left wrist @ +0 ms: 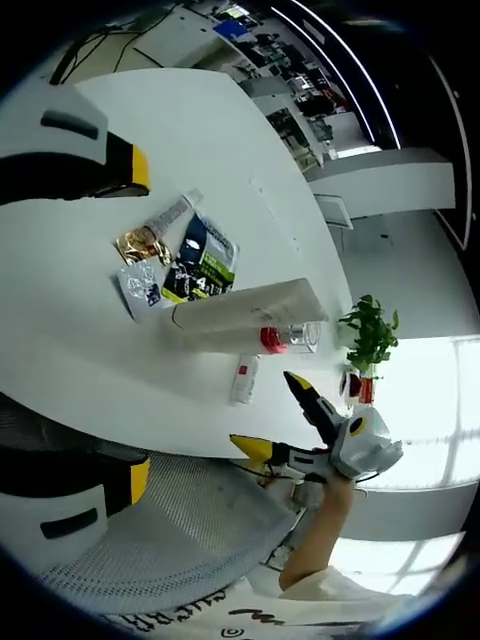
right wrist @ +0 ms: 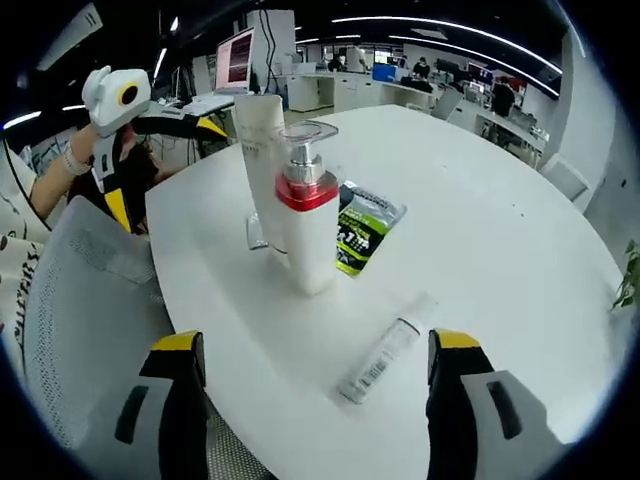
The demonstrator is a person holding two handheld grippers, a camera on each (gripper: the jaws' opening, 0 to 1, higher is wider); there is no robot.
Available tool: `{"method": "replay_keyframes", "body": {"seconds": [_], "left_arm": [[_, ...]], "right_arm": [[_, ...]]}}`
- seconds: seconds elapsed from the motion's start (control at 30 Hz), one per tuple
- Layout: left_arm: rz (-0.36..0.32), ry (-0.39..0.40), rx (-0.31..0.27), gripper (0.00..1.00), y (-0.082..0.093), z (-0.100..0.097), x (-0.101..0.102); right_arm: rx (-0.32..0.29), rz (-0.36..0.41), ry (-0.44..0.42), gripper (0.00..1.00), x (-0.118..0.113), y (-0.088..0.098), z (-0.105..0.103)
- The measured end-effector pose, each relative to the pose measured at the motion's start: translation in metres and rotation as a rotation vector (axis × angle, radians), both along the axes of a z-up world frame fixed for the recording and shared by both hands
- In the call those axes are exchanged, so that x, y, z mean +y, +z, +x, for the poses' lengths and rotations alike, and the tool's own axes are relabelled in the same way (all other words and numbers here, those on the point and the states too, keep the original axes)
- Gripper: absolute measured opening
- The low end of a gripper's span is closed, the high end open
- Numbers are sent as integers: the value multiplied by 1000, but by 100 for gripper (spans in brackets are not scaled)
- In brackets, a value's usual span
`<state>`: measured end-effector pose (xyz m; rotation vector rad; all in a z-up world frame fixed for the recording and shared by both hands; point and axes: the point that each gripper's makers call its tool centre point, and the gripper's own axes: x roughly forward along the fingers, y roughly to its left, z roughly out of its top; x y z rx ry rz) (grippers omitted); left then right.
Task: Arrange the skincare products in the storage area until every visible bottle or jar stands upright without overlapping.
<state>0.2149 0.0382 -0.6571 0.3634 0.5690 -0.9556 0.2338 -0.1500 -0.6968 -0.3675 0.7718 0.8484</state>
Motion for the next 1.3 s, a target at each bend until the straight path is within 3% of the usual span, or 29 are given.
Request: {"method": "replay_keyframes", "body": {"seconds": [0.5,0.67,0.73,0.93,1.3], "left_arm": [[-5,-1,10,98,-4,-3,0],[-5,-5,19,97,-6,-6,-1],[-9,-5,20,96,-6,-7,-1],[-11,-7,29,95,-8,-10,-3],[-17,-5,32,94,-8,-9,-2]], "right_arm": [[40,-24,-78,72,-12,-22,17],[59,-69,-92,64,-18,-32,19],[51,-35,-140,59,-19,-32,27],[88,-93,-109,55,-23,-45,24],[122,-130,-103,45,-30,-57,30]]}}
